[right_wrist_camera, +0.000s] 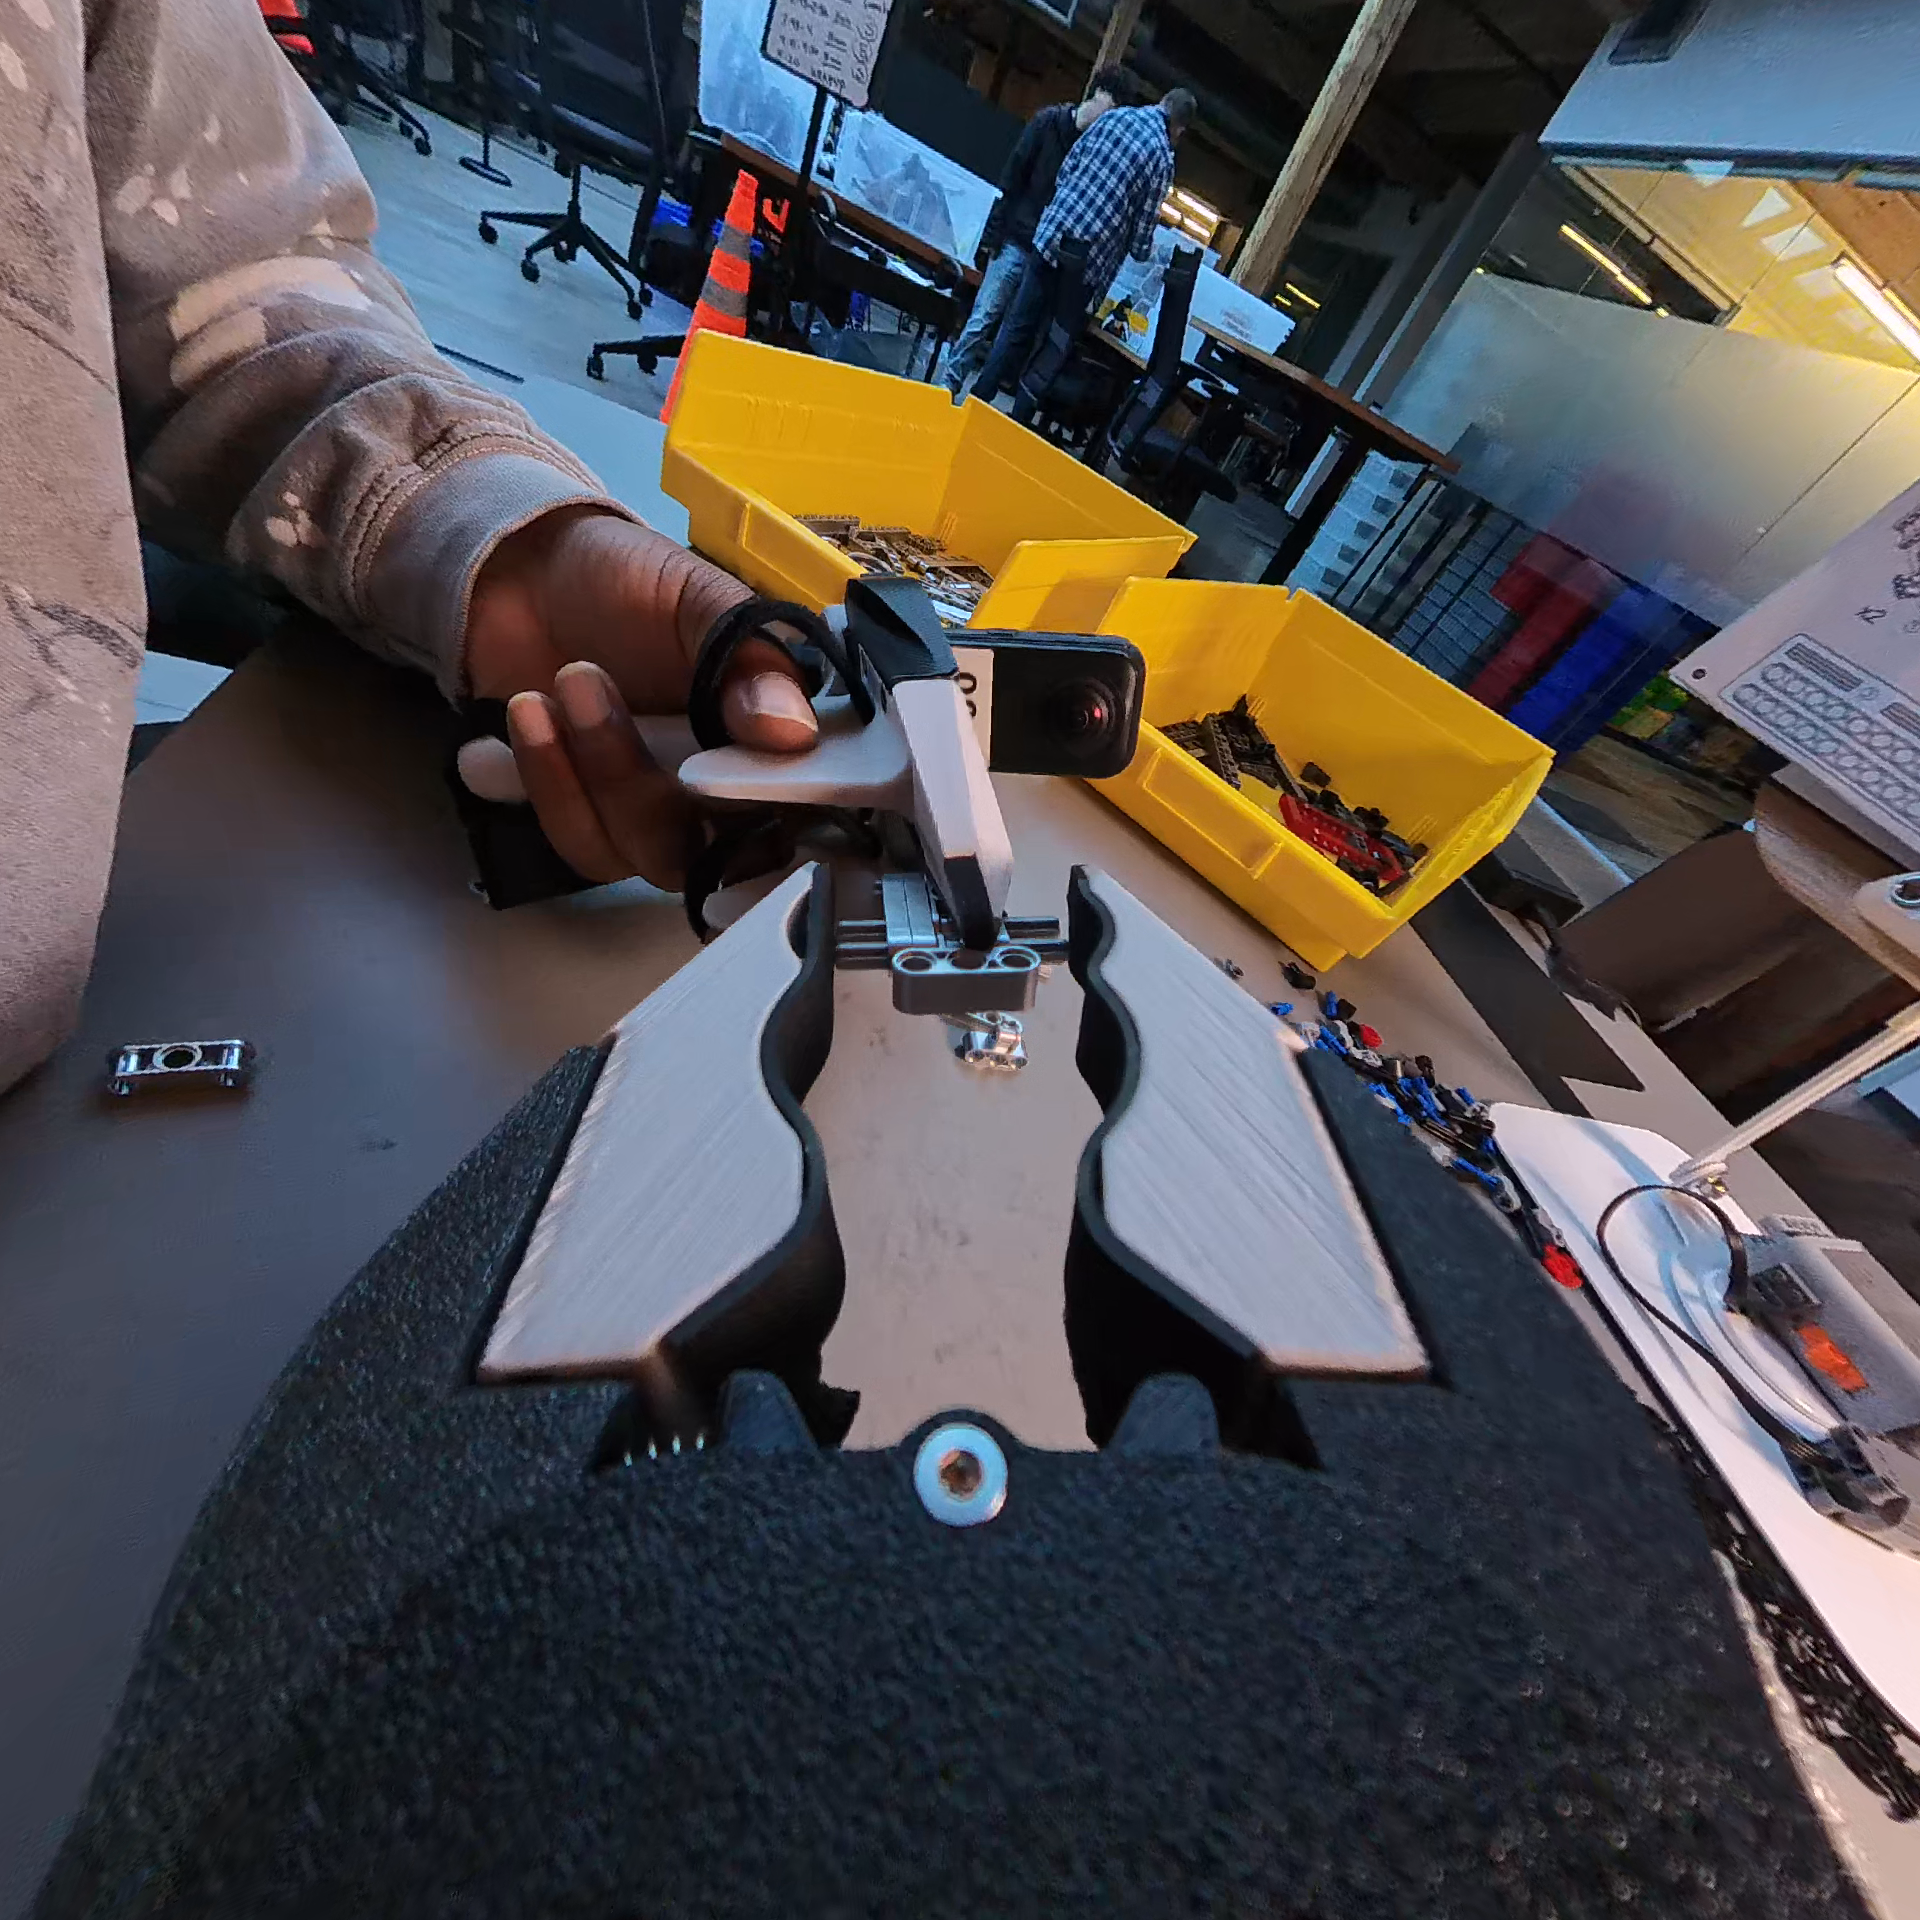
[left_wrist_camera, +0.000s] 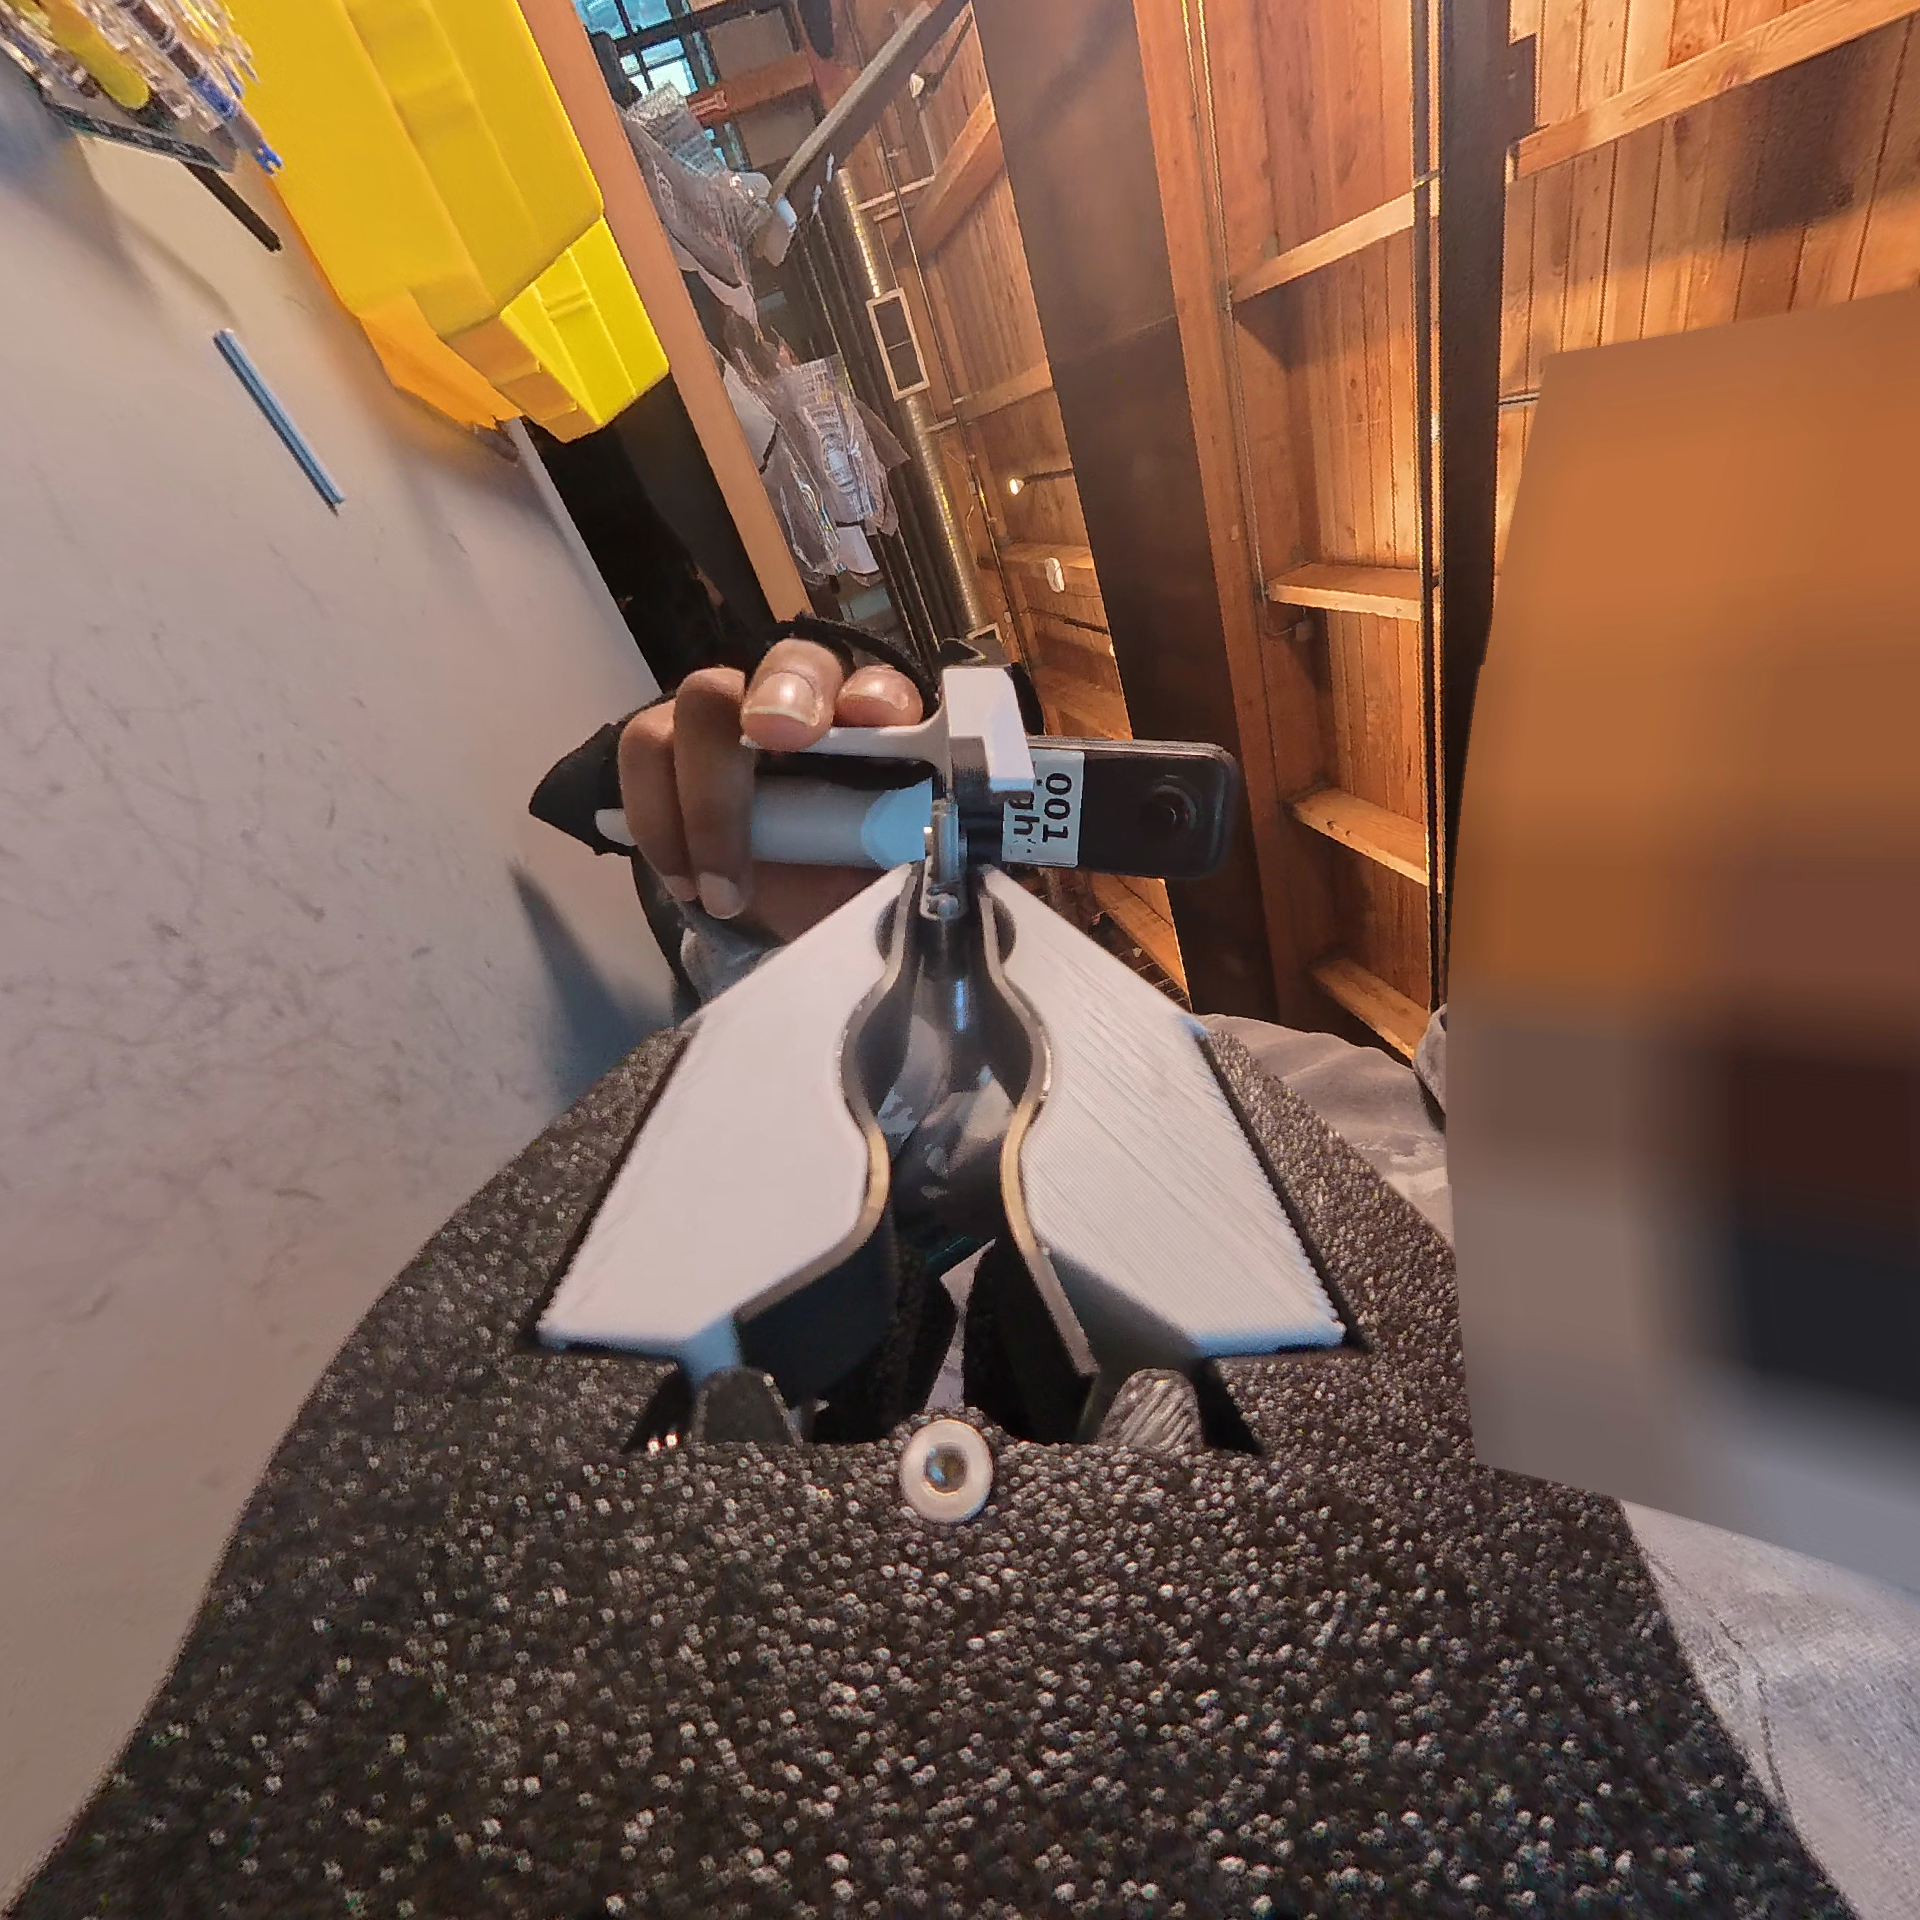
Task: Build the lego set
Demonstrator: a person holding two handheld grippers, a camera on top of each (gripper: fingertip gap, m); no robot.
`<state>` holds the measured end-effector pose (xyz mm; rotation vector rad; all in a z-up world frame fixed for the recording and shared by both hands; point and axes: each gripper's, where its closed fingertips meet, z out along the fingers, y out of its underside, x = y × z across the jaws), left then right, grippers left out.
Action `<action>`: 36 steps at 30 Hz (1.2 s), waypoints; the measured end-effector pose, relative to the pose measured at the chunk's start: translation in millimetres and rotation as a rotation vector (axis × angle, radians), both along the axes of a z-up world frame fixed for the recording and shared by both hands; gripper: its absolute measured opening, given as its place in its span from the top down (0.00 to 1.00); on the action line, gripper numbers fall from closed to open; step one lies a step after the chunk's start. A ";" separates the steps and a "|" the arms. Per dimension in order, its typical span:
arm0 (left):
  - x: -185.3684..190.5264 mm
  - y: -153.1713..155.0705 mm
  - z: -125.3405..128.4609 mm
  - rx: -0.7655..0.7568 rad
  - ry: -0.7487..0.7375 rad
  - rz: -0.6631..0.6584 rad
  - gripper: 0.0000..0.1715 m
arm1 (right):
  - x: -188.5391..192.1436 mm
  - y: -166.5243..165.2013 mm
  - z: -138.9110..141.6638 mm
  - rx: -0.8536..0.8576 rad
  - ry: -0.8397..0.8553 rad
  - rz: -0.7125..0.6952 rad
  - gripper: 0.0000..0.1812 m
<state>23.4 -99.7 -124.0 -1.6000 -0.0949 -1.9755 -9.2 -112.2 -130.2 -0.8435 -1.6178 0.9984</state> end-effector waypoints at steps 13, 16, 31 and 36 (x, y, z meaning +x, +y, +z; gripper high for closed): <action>0.5 -1.9 3.9 0.008 -0.002 0.013 0.97 | 1.7 -2.1 4.1 -0.046 -0.002 0.027 0.77; 0.2 -1.9 2.4 0.020 0.031 0.019 0.97 | 1.3 -2.4 2.8 -0.050 -0.007 0.029 0.77; -20.6 11.4 -5.2 0.101 0.152 0.092 0.96 | 5.6 25.1 -8.6 -0.083 -0.094 -0.071 0.76; -17.2 9.0 -4.5 0.175 0.194 0.057 0.97 | 5.3 16.8 -8.8 -0.221 -0.127 -0.020 0.81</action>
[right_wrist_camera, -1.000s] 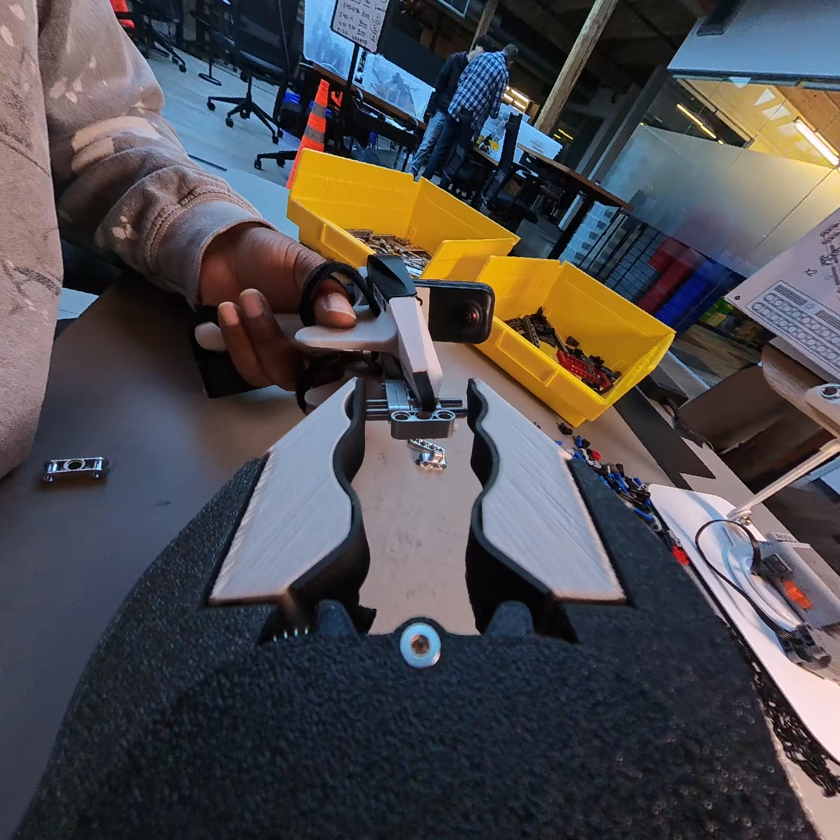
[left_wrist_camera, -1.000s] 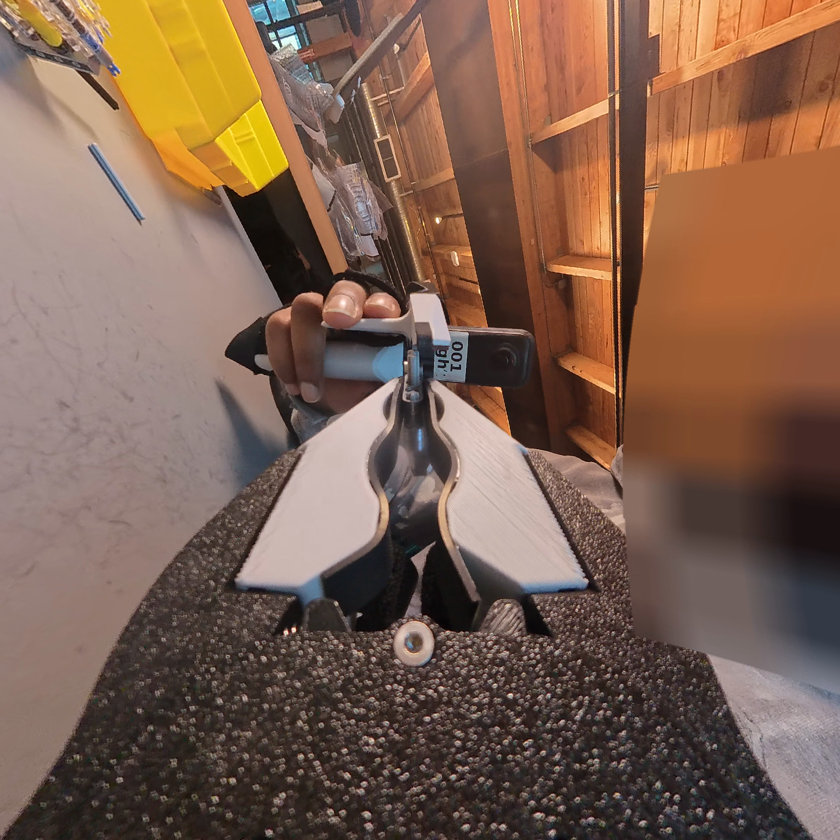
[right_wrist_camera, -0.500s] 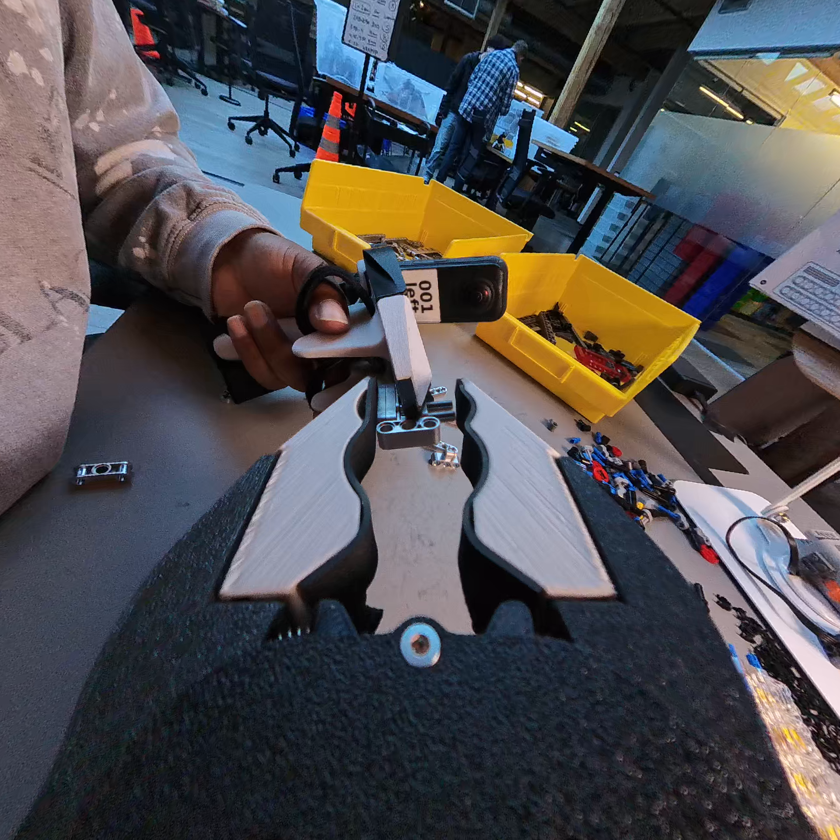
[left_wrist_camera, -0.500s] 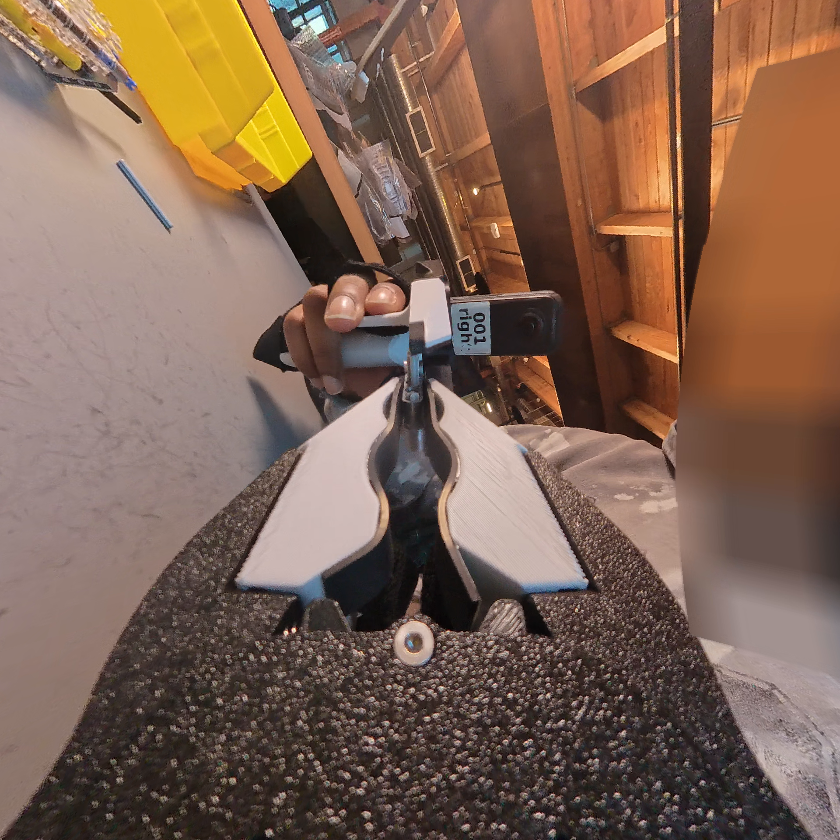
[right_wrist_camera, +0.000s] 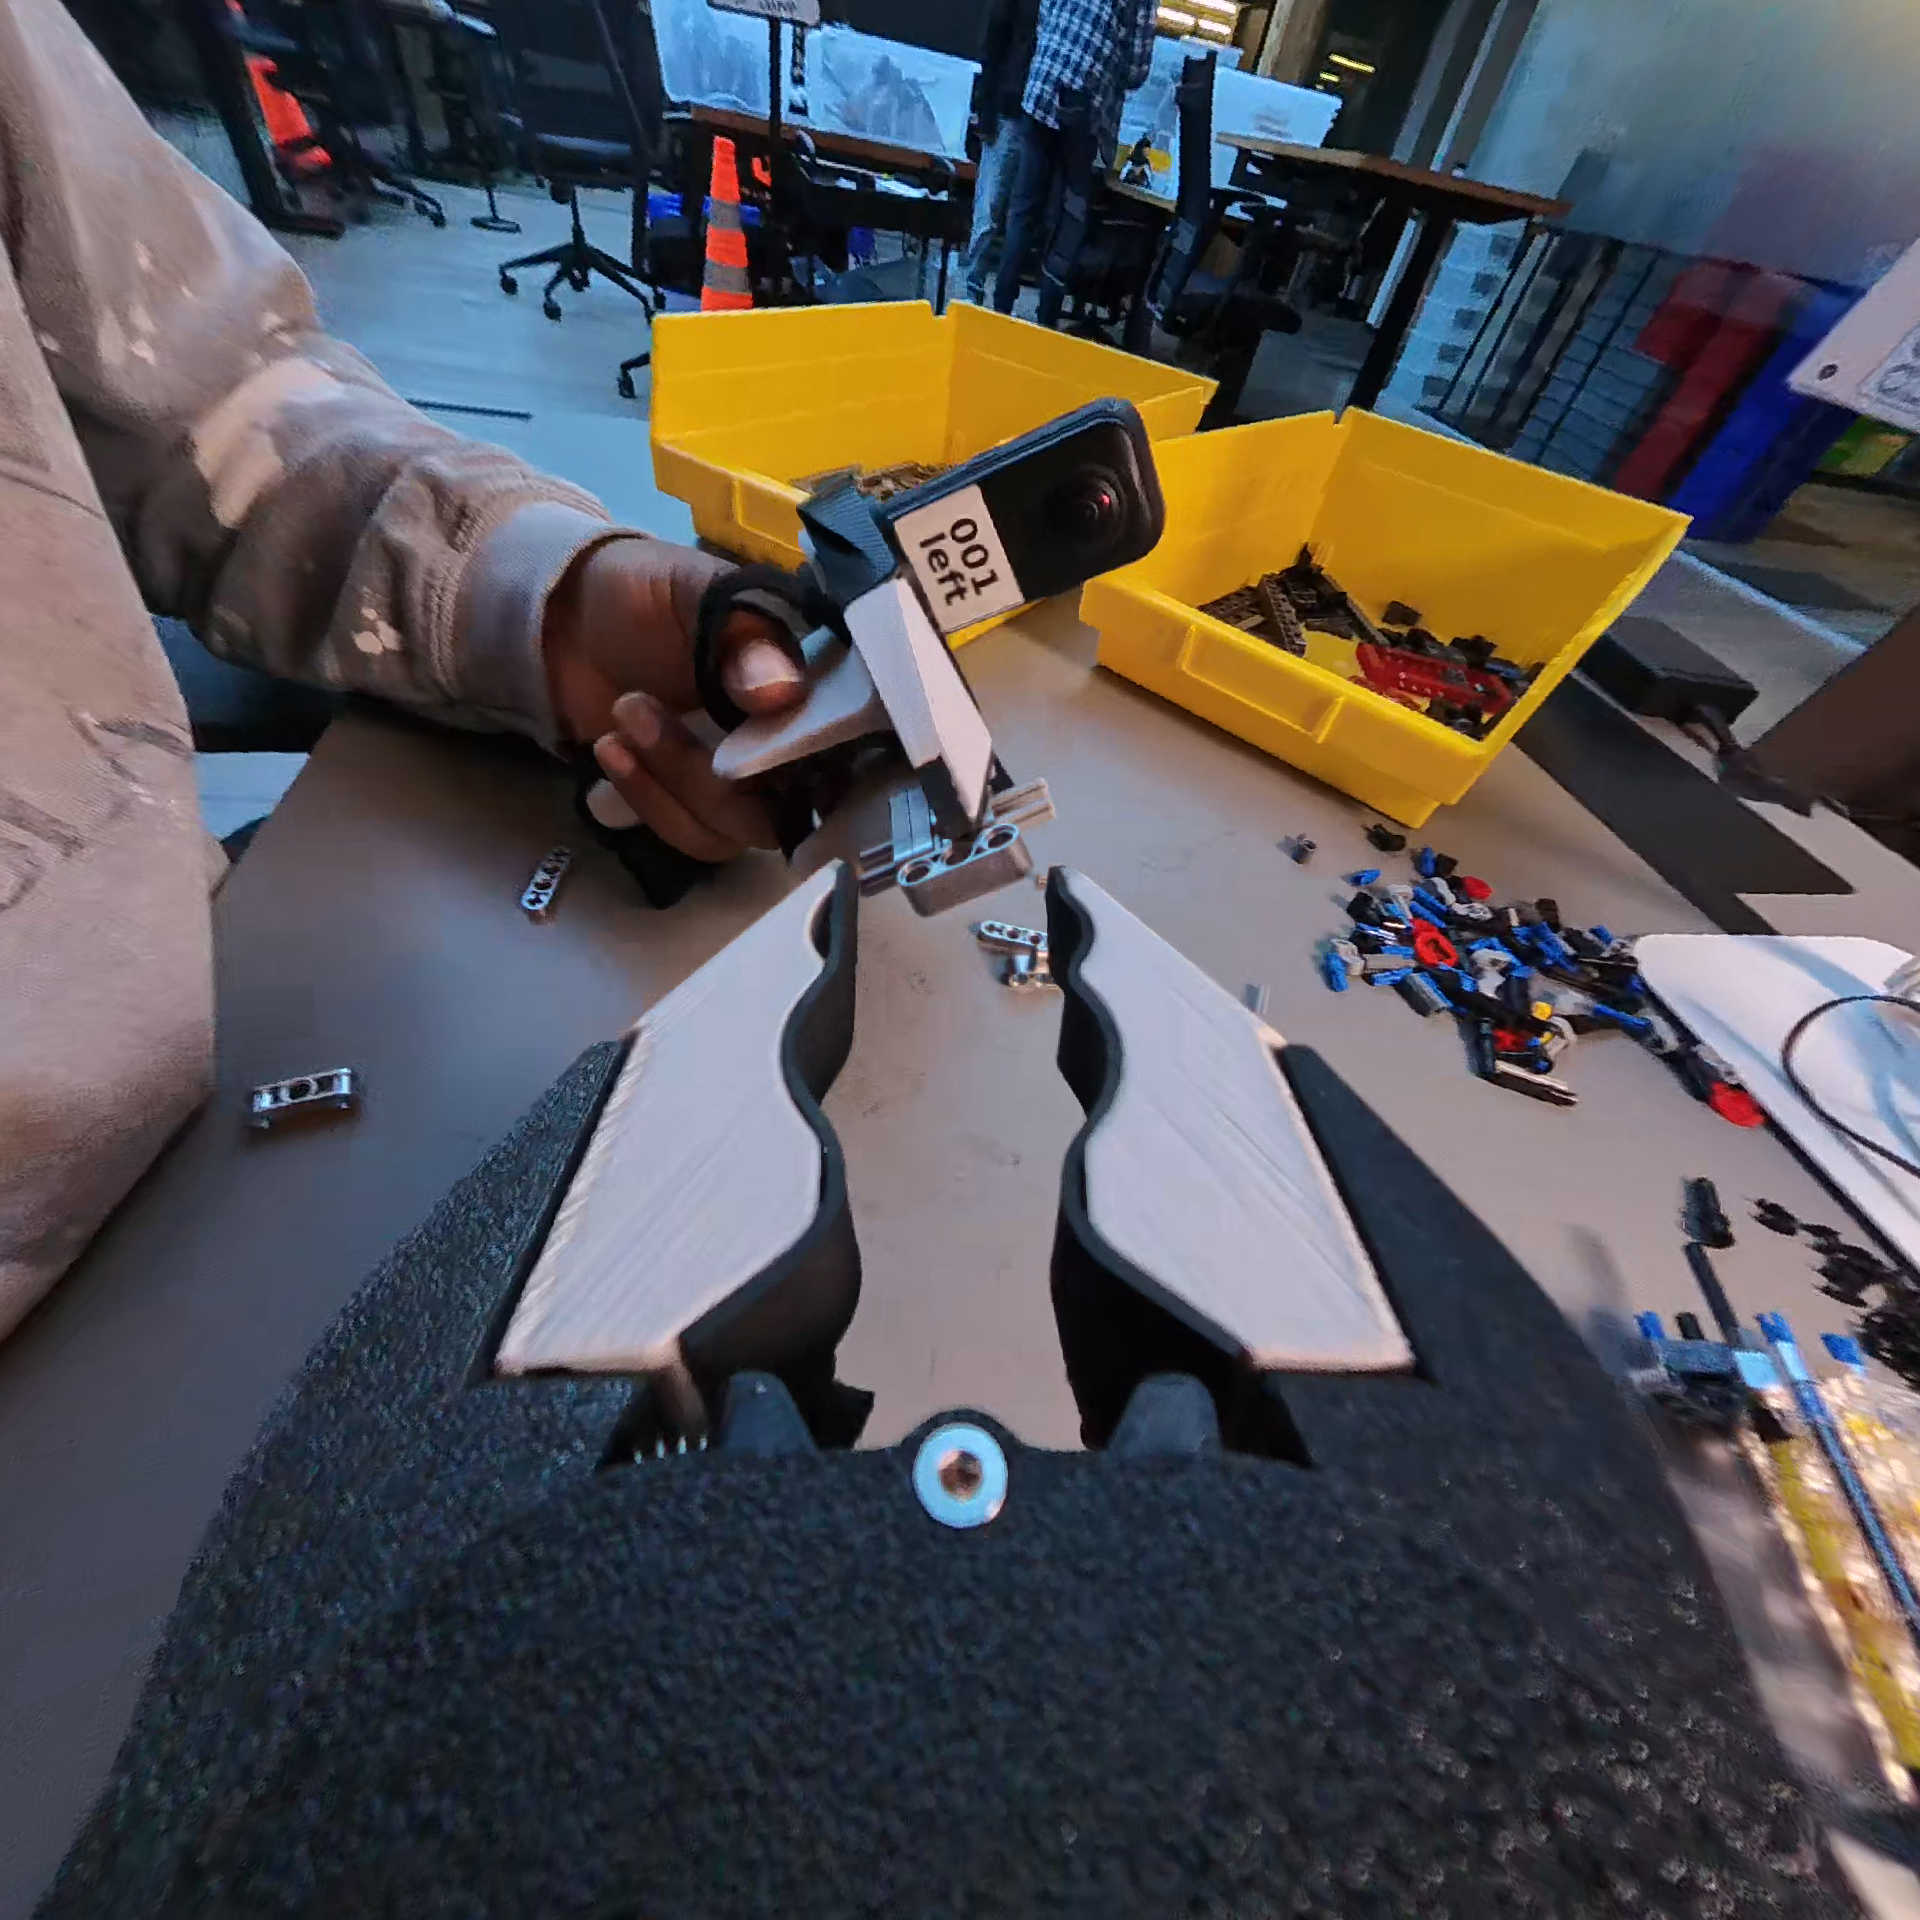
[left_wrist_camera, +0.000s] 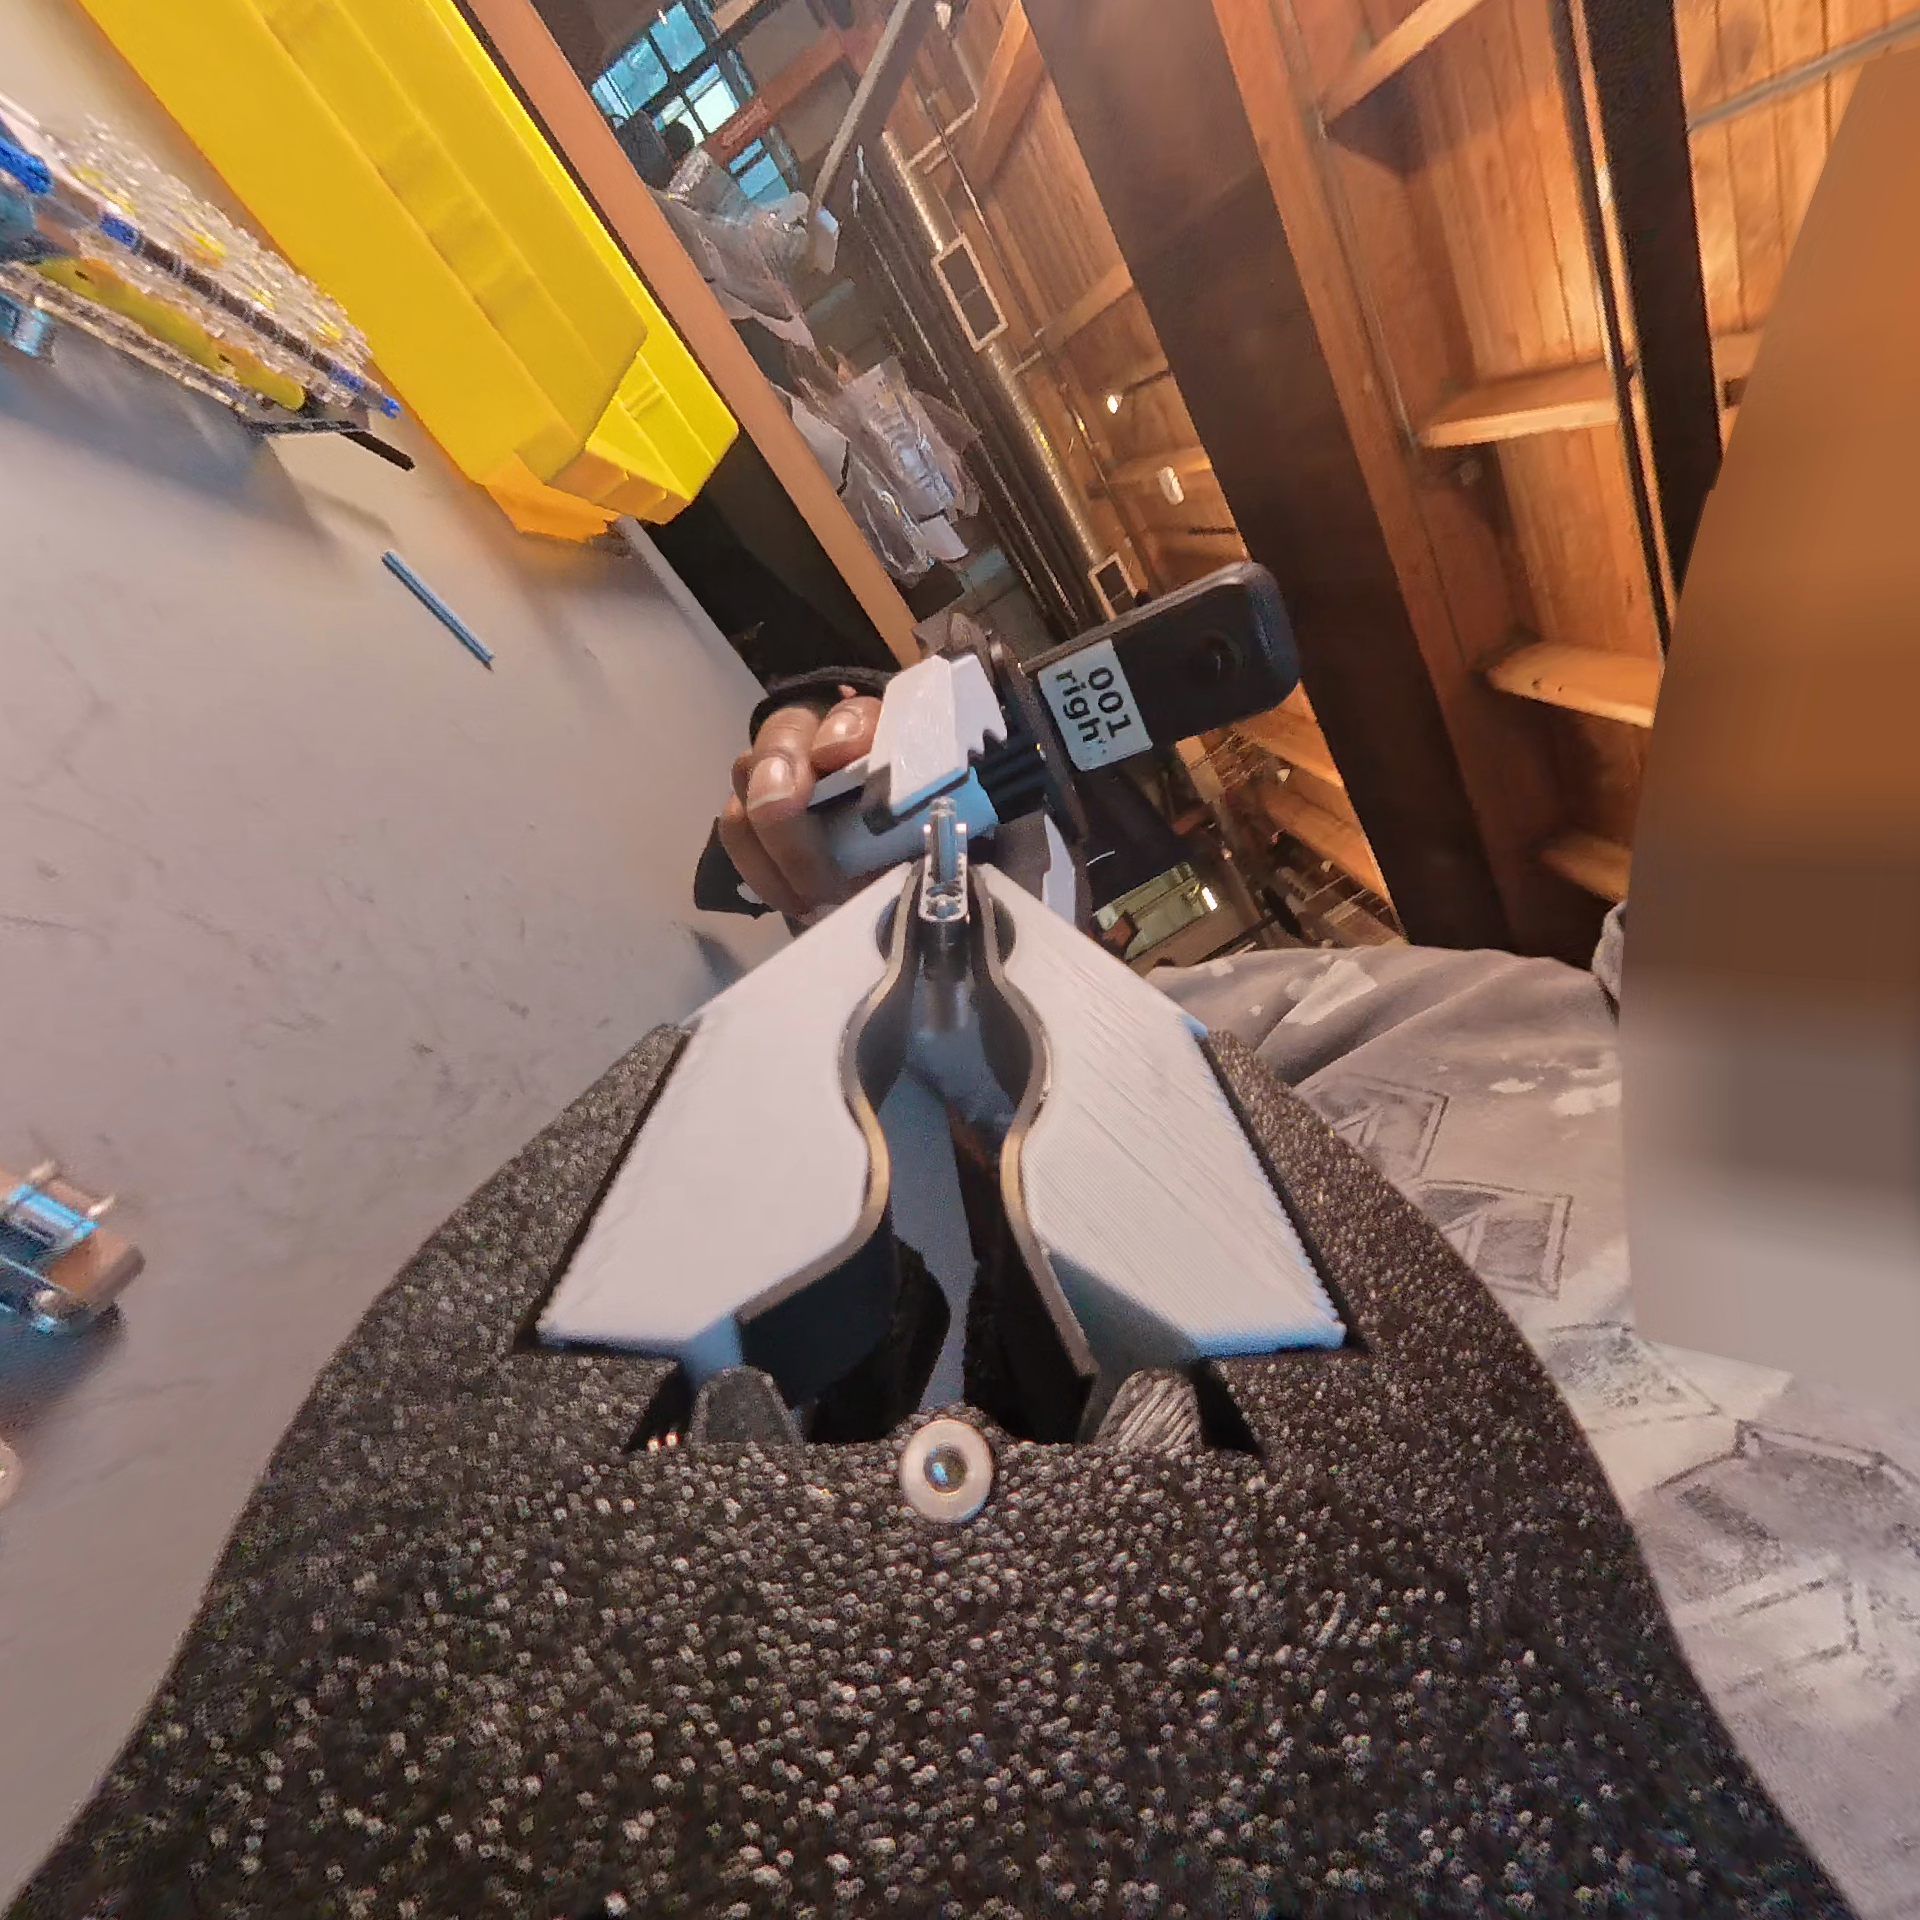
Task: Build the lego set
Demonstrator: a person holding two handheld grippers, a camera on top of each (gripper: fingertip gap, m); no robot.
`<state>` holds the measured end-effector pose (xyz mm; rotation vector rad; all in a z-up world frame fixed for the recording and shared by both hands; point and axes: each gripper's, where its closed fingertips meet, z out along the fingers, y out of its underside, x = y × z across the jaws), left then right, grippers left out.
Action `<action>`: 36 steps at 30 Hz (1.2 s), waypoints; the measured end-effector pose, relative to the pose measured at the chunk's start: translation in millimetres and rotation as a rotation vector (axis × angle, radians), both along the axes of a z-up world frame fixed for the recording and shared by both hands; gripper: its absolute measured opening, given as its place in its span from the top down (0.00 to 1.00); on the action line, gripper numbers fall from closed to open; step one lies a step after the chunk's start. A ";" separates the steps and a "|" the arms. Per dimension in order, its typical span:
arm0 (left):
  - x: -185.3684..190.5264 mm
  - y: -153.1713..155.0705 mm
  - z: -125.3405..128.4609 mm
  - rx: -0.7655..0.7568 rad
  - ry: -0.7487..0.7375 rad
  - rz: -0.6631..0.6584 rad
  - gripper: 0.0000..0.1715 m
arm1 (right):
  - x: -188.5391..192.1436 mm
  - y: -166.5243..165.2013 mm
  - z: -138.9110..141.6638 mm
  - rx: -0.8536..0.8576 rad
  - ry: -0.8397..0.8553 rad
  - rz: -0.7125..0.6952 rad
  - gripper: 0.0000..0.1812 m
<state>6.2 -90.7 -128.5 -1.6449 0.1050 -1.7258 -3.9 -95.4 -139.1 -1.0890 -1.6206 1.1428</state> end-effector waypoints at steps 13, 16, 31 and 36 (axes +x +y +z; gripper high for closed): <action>-1.8 -7.8 24.6 0.196 0.045 -0.014 0.90 | 8.1 16.5 39.9 -0.266 0.170 -0.056 0.87; -7.1 -2.5 26.5 0.188 0.027 0.025 0.90 | 8.5 21.6 43.9 -0.314 0.204 -0.073 0.88; -19.0 4.3 2.2 0.172 0.256 0.044 0.96 | -5.6 14.9 8.5 -0.141 0.048 -0.126 0.93; -16.7 4.0 -10.0 0.190 0.345 0.024 0.96 | -2.8 12.7 -4.8 -0.170 -0.059 -0.094 0.94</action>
